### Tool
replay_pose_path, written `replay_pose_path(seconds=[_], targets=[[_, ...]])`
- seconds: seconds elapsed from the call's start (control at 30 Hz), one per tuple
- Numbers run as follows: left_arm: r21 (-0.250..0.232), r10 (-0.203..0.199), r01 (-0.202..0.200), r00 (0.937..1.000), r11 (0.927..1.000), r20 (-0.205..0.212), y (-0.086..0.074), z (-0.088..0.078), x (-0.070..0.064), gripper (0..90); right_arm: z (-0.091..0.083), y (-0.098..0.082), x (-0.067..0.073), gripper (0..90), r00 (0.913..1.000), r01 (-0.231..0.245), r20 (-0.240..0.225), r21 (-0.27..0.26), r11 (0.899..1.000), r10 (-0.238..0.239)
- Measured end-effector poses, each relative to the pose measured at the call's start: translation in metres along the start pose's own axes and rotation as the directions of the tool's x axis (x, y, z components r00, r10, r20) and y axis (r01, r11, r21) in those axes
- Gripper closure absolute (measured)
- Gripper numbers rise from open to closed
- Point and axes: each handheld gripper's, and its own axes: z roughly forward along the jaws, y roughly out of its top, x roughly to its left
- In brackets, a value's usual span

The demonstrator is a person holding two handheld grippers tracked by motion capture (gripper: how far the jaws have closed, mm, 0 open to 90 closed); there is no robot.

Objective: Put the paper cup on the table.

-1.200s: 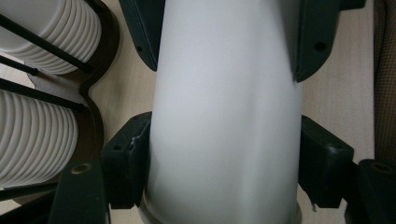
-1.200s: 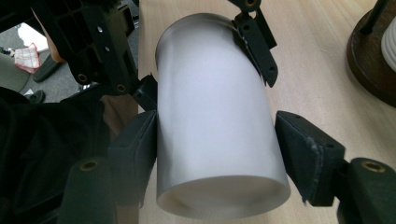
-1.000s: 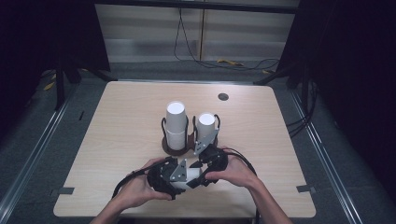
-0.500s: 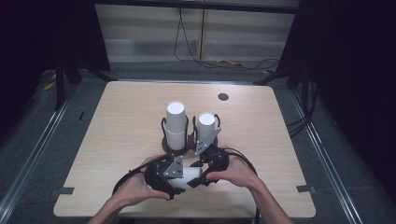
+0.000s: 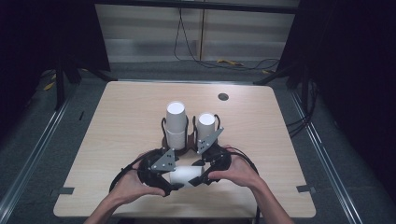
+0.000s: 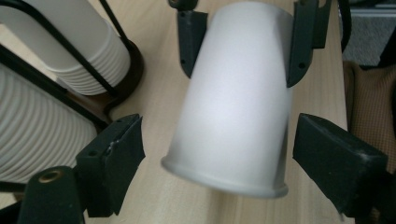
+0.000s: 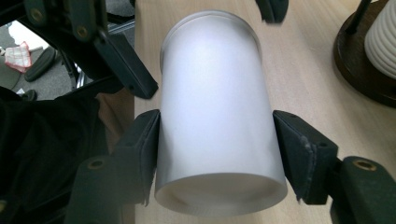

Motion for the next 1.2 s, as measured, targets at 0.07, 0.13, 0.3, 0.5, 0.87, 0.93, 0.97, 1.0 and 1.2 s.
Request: replay_pose_path(seconds=[0.07, 0.13, 0.3, 0.5, 0.87, 0.93, 0.97, 1.0, 1.2], targets=[[-0.038, -0.019, 0.018, 0.9997, 0.9991, -0.017, -0.002, -0.005, 0.0, 16.6, -0.001, 0.0, 0.0, 35.2, 1.0, 0.002, -0.002, 0.004, 1.0, -0.002], [-0.062, -0.044, 0.042, 0.9987, 0.9972, -0.026, -0.004, -0.008, 0.0, 16.8, -0.002, -0.002, 0.0, 35.1, 0.9999, -0.002, 0.012, 0.008, 1.0, 0.001], [-0.105, -0.086, 0.084, 0.9963, 0.9909, -0.012, -0.011, -0.018, 0.005, 17.2, -0.007, -0.005, -0.002, 35.1, 0.9996, -0.015, 0.025, -0.004, 1.0, 0.015], [-0.153, -0.152, 0.152, 0.9883, 0.9765, 0.01, -0.017, -0.022, 0.01, 16.9, -0.012, -0.01, -0.001, 35.0, 0.9985, -0.017, 0.052, -0.023, 1.0, 0.018], [-0.237, -0.217, 0.218, 0.9757, 0.9465, 0.034, -0.022, -0.026, 0.015, 16.8, -0.017, -0.022, -0.005, 34.8, 0.9974, -0.028, 0.064, -0.096, 0.995, 0.034], [-0.26, -0.229, 0.234, 0.9721, 0.9369, 0.049, -0.024, -0.028, 0.017, 16.9, -0.019, -0.022, -0.005, 34.9, 0.9974, -0.032, 0.06, -0.119, 0.992, 0.04], [-0.267, -0.232, 0.239, 0.9709, 0.9334, 0.058, -0.025, -0.028, 0.018, 16.9, -0.02, -0.022, -0.005, 34.9, 0.9971, -0.032, 0.065, -0.126, 0.992, 0.04], [-0.273, -0.237, 0.245, 0.9696, 0.9304, 0.062, -0.026, -0.029, 0.018, 17.2, -0.021, -0.023, -0.005, 34.9, 0.9972, -0.034, 0.061, -0.134, 0.99, 0.042], [-0.274, -0.255, 0.261, 0.9652, 0.9255, 0.058, -0.03, -0.03, 0.018, 16.1, -0.022, -0.026, -0.008, 34.9, 0.9986, -0.034, 0.034, -0.187, 0.982, 0.041]])
